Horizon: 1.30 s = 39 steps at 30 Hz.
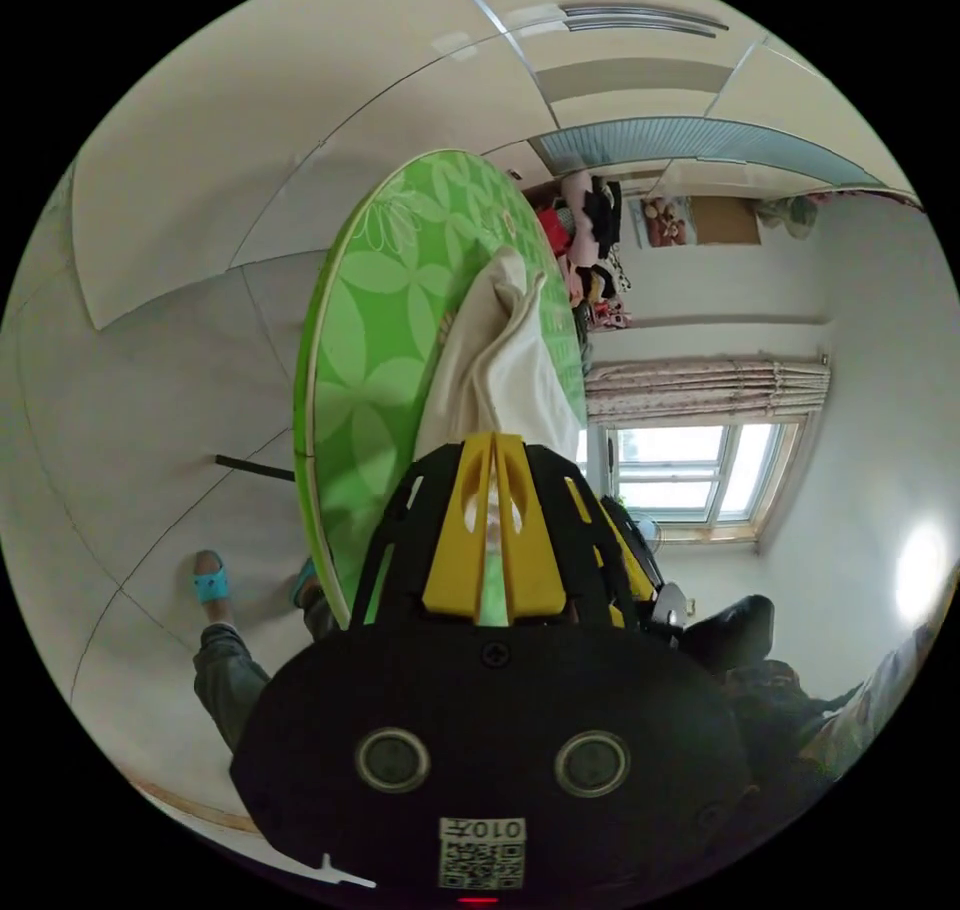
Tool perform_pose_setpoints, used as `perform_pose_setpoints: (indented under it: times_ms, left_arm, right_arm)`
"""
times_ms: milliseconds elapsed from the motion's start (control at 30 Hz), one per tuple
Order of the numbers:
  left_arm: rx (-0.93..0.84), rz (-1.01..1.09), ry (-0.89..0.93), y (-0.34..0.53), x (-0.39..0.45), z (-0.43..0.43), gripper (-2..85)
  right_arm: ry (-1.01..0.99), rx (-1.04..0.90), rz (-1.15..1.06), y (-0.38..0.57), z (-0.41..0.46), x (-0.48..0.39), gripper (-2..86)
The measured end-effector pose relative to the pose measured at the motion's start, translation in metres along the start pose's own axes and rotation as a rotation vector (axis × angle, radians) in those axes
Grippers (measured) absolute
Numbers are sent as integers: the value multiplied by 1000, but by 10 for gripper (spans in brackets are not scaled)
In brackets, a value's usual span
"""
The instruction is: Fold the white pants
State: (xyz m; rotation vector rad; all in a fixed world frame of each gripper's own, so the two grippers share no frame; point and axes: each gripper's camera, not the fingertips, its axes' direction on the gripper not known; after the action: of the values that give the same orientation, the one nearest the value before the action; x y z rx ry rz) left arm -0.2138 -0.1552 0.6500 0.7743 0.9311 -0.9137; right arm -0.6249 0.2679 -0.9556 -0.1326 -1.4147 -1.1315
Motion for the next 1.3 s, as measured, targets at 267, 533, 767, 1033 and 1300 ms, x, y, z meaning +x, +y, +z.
perform_pose_setpoints:
  times_ms: [267, 533, 767, 1033, 1300]
  left_arm:
    - [-30, 25, 51, -10, 2, 6, -2]
    - [-33, 7, 73, -16, -9, 7, -2]
    - [-26, 3, 79, -21, -14, 8, -2]
    - [-26, 2, 89, -27, -18, 12, -2]
    - [-20, -11, 84, -32, -24, 16, -2]
  right_arm:
    - [68, -62, -34, -2, 27, -26, 120]
    - [121, -55, -41, -4, 37, -40, 99]
    - [96, -67, -16, -9, 36, -28, 87]
    - [103, -62, -20, -9, 32, -18, 103]
    - [121, -93, -81, -11, 29, 0, 95]
